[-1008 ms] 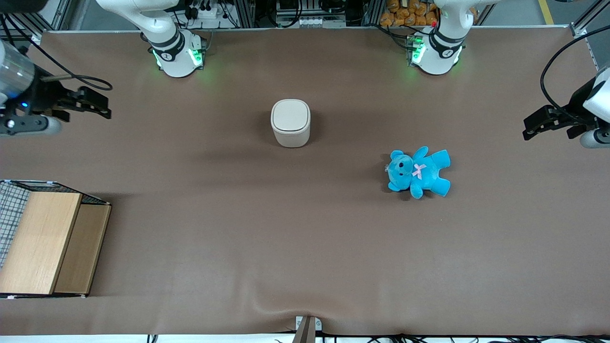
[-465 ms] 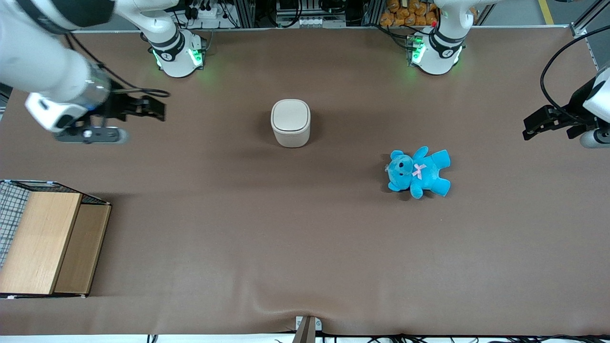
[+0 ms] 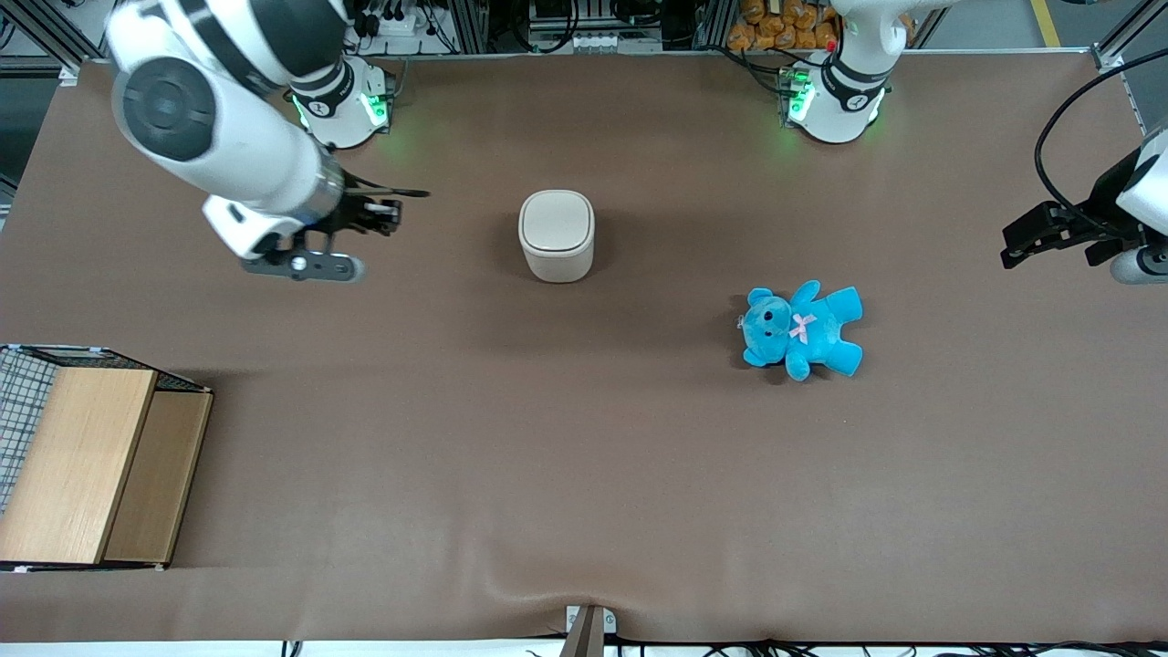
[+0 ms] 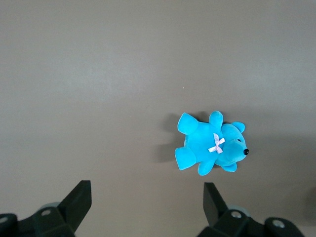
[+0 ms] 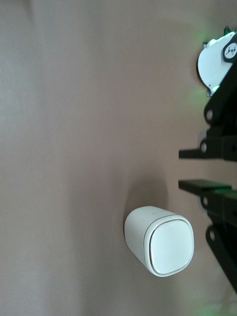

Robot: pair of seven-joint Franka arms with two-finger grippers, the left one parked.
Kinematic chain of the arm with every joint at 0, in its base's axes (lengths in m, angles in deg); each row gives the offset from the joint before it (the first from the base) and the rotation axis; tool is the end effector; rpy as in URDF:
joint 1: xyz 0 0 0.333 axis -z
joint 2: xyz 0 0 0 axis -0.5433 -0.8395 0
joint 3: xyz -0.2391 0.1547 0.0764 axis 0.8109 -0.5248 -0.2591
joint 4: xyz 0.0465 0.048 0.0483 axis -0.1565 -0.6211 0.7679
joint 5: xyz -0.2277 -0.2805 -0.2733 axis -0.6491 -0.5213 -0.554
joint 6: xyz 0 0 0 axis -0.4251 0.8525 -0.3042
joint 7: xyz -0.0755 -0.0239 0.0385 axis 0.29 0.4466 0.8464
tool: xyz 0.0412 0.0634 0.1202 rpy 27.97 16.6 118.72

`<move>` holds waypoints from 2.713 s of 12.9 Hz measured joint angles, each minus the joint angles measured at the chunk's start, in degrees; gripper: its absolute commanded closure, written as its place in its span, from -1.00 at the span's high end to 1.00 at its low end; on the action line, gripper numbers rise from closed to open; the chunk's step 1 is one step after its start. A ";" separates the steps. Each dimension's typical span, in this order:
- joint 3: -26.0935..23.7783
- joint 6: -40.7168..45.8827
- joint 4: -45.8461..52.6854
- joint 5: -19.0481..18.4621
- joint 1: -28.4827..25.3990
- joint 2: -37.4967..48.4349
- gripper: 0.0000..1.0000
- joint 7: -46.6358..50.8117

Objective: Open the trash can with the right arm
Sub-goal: 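Move the right gripper toward the white trash can, then lower the right gripper onto the lid edge of the trash can, then lift the lid edge with the right gripper, swinging the lid open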

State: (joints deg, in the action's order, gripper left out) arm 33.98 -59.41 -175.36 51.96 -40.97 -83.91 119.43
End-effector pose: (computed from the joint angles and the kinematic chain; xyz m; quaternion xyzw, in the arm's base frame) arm 0.5598 0.2901 0.4584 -0.9889 0.0458 0.1409 0.0106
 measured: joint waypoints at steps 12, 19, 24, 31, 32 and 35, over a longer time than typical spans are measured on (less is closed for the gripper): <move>-13.89 -27.78 -21.03 0.30 -2.41 0.17 -1.00 14.49; -15.60 -38.72 -29.60 0.30 -5.98 0.18 -1.00 20.16; -15.60 -41.59 -32.29 0.30 -6.29 0.15 -1.00 20.22; -15.56 -45.39 -33.58 -0.64 -8.03 -2.00 -1.00 22.23; -15.56 -45.49 -33.58 -0.69 -8.03 -2.05 -1.00 22.23; -15.63 -46.11 -33.59 -2.49 -8.11 -2.48 -1.00 24.13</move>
State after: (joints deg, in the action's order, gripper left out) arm 18.35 -105.52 -208.96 49.47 -49.08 -86.39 143.56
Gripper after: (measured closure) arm 0.991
